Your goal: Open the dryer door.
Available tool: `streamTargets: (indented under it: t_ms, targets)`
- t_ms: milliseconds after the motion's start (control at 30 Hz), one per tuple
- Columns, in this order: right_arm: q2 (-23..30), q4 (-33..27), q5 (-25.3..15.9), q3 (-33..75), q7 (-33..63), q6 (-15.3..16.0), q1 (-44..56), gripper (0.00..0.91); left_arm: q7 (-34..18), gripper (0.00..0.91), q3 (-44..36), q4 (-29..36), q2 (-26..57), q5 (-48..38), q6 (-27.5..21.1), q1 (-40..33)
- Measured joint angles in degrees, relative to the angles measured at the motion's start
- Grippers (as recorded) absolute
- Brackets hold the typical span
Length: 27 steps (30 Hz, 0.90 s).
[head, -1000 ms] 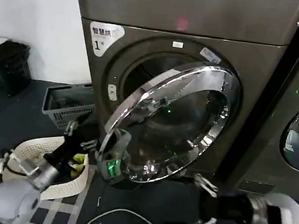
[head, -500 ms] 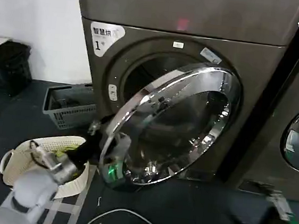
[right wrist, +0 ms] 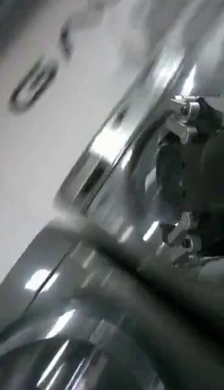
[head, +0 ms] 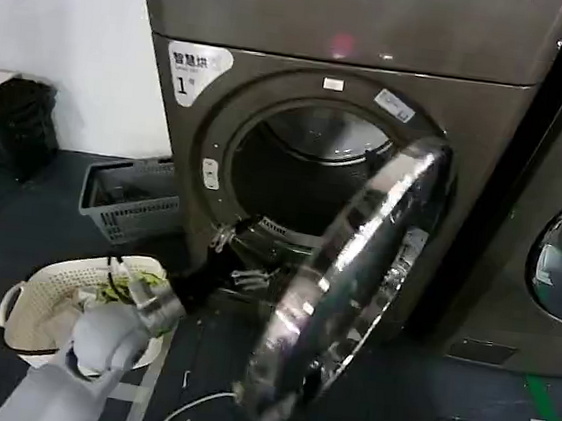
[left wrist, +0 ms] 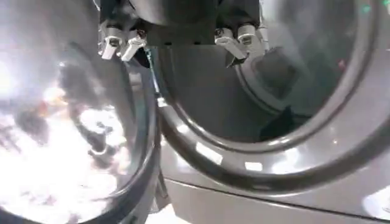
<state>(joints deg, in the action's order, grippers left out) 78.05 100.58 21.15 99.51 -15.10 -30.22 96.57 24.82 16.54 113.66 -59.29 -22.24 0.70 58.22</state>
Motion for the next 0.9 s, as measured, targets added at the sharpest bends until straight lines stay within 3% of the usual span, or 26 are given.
streamTargets:
  t_ms: [133, 200, 333, 767, 900]
  targets:
    - [-0.05, -3.22, -1.53, 3.55, 8.11, 6.25, -1.09, 0.907, 0.03, 0.907, -2.21, -0.56, -0.13, -0.4, 0.07, -1.25]
    - [-0.33, -4.63, -2.65, 5.12, 10.6, 7.88, -1.57, 0.907, 0.03, 0.907, -3.6, -1.04, -0.56, -0.28, 0.13, -2.08]
    - [-0.94, -7.64, -5.54, 8.14, 12.47, 8.71, -1.55, 0.907, 0.04, 0.907, -7.26, -2.36, -1.64, 0.52, 0.21, -4.1]
    - [-2.92, -16.33, -6.02, 16.38, 11.65, 9.62, 0.96, 0.907, -0.11, 0.907, -21.8, -8.56, -6.58, 1.79, 0.27, -14.1]
    - [-4.03, -20.1, -9.18, 18.86, 14.45, 11.59, 1.28, 0.907, -0.18, 0.907, -25.51, -10.52, -8.34, 1.78, 0.29, -17.16]
